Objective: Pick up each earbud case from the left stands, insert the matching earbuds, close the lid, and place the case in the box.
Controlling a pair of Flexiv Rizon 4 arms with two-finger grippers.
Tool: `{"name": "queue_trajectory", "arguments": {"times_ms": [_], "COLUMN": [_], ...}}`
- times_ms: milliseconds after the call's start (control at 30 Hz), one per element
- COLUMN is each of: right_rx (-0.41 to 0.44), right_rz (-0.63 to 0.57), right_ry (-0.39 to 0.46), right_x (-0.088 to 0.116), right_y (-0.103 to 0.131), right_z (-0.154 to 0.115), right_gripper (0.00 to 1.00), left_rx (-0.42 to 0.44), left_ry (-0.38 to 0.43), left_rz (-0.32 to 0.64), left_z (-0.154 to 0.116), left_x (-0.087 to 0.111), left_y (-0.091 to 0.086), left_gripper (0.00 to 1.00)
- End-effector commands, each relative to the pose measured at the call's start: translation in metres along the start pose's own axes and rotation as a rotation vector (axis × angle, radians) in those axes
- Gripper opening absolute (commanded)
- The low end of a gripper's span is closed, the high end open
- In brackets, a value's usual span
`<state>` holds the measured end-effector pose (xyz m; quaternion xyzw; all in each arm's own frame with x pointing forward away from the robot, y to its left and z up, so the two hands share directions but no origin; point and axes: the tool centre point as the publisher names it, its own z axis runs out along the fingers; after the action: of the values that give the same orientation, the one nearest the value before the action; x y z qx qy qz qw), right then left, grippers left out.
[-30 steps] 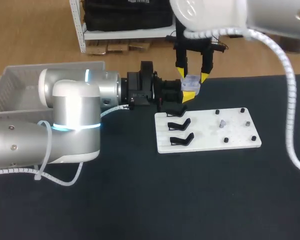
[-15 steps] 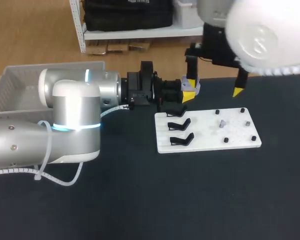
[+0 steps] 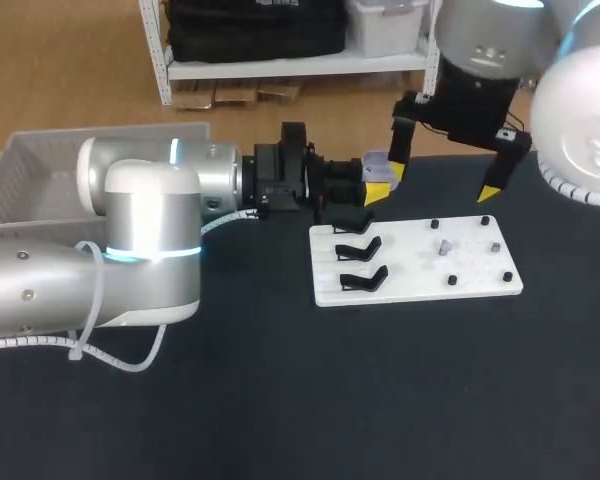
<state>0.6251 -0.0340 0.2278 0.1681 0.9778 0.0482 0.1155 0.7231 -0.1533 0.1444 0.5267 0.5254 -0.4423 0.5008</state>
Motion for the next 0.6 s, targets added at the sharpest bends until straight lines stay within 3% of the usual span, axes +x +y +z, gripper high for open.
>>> {"name": "queue_trajectory", "arguments": {"times_ms": [33,233,600], "right_rx": [-0.148,-0.118,-0.056], "right_rz": [0.017,-0.01,-0.11], "right_ry": [-0.031,-0.099,-0.093], "right_x": [-0.006,-0.016,-0.015], "right_y": [-0.016,-0.036,-0.056], "right_z": [0.033,0.065,0.13], "right_gripper": [1.0,1.0,1.0], "left_rx": [-0.003,-0.003,-0.003], "left_ry": [-0.005,-0.005,-0.005], "left_rz": [0.003,0.003,0.003], "left_z": [0.0,0.0,0.0], "left_x": [0.001,0.001,0.001], "left_y": [0.0,0.0,0.0], "left_gripper": [0.0,0.0,0.0]}}
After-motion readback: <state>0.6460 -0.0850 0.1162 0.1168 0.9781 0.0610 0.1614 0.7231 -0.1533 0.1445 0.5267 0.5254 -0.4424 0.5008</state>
